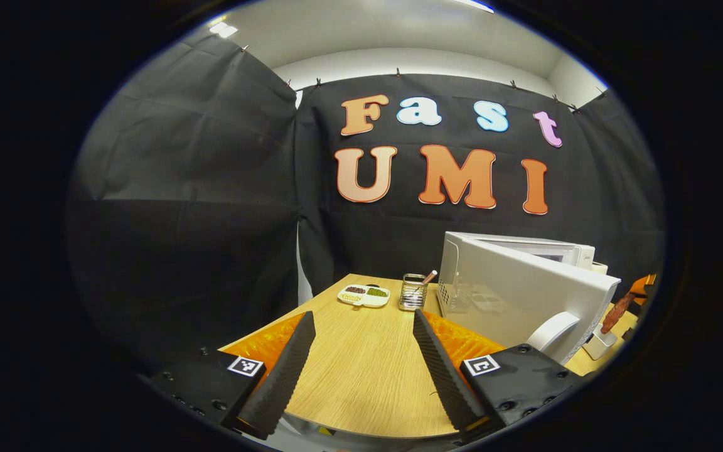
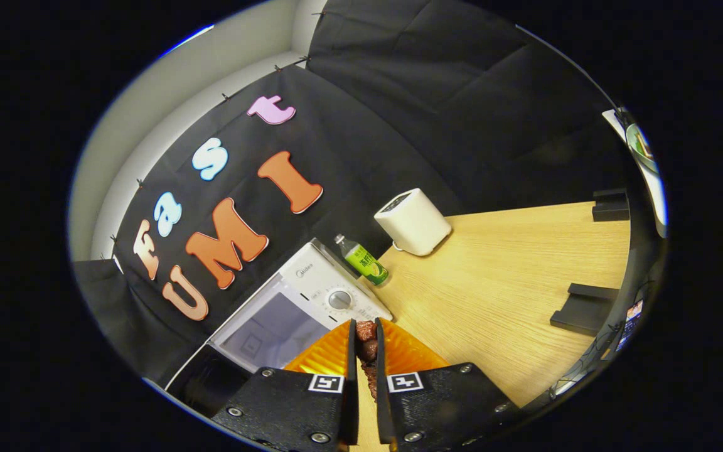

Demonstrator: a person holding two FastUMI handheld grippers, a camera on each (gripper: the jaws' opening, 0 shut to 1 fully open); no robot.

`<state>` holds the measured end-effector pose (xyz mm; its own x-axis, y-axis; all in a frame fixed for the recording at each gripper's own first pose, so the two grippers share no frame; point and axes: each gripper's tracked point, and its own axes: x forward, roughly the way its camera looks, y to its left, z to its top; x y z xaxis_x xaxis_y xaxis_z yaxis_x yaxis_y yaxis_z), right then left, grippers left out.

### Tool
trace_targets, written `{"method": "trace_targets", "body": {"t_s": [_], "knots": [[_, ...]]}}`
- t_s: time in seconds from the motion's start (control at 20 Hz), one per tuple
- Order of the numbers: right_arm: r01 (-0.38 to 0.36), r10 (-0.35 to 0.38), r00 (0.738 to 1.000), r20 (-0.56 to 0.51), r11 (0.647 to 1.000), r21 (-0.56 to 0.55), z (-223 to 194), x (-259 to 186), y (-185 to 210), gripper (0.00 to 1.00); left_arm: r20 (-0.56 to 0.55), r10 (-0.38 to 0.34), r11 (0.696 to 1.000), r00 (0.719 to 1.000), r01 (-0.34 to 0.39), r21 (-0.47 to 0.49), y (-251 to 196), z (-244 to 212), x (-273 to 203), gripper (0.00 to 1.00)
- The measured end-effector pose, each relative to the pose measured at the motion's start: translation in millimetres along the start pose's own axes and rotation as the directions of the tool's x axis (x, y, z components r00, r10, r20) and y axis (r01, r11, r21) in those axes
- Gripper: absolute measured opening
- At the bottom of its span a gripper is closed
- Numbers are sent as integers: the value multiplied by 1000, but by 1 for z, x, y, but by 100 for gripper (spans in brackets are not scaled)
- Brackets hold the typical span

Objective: Open the microwave oven with the left hand, put the food in, and close the microwave oven.

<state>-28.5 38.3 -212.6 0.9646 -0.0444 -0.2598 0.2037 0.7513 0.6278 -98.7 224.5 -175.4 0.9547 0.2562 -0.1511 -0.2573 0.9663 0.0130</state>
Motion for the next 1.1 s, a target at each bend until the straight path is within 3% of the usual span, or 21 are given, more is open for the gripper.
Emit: {"method": "trace_targets", "body": {"t_s": [0.45, 0.9, 1.1], "knots": [[-144, 144, 990, 4, 988, 59, -3, 22, 90, 11, 1, 10, 1000, 1000, -10, 15, 8, -2, 1, 100], [-147, 145, 989, 19, 975, 165, -33, 66, 130, 11, 1, 23, 1000, 1000, -23, 14, 23, -2, 6, 100], [-183, 182, 983, 24, 960, 214, -55, 92, 159, 11, 6, 28, 999, 1000, -28, 20, 29, -2, 16, 100]]}}
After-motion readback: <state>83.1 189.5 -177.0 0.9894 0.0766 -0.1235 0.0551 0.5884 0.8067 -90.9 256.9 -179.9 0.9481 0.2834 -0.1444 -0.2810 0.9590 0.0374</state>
